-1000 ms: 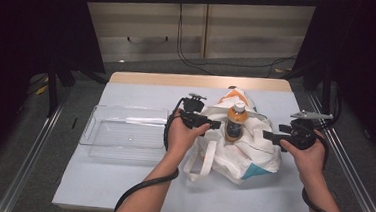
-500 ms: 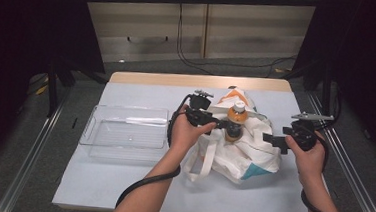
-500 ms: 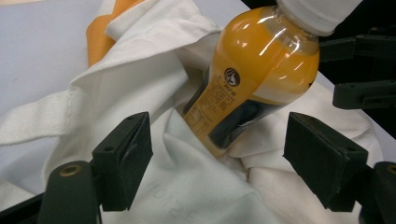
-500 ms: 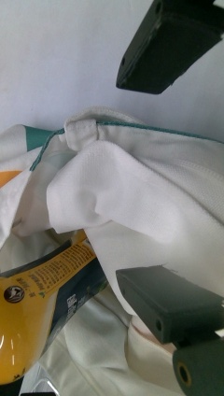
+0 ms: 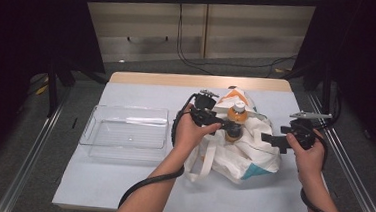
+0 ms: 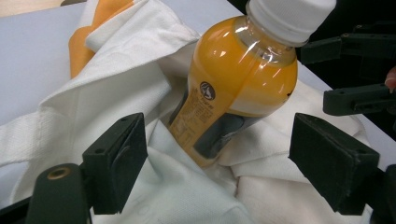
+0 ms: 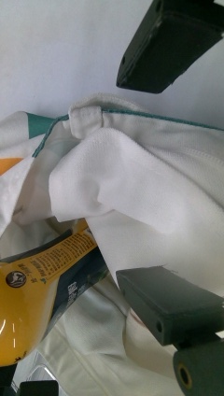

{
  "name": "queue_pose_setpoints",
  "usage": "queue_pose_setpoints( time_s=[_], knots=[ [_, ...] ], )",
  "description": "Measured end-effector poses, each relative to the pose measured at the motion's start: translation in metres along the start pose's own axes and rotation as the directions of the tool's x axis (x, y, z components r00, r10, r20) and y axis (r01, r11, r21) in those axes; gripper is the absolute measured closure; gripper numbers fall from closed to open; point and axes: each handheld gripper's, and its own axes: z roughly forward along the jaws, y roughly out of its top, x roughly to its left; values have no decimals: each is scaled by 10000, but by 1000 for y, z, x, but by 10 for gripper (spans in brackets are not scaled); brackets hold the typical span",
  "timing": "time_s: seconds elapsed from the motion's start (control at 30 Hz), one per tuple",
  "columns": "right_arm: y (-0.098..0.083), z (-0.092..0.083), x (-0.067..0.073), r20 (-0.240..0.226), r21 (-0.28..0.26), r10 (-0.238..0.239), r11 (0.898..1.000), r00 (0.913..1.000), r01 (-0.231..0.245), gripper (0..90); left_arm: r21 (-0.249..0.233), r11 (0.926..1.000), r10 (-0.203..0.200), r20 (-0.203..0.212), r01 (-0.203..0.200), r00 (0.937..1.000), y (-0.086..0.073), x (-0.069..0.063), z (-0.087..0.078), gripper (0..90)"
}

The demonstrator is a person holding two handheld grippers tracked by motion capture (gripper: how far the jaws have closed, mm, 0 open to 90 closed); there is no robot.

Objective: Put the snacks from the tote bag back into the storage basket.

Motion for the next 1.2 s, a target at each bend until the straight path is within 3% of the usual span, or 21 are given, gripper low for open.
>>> queue_pose_setpoints(
  time_s=[0.5, 0.83, 1.2],
  knots=[
    [-1, -2, -1, -51, -3, 29, 10000, 10000, -29, 74, -20, 9995, 324, 113, -323, 9994, 10, -9, 6, 185],
    [-1, 0, -2, -120, 7, 53, 10000, 9999, -53, 76, -142, 9994, 315, 177, -313, 9993, 13, -10, 12, 185],
    [-1, -1, -3, -153, -12, 146, 9999, 9998, -146, 77, -2, 9989, 466, 204, -466, 9987, 15, -14, 26, 192]
  ],
)
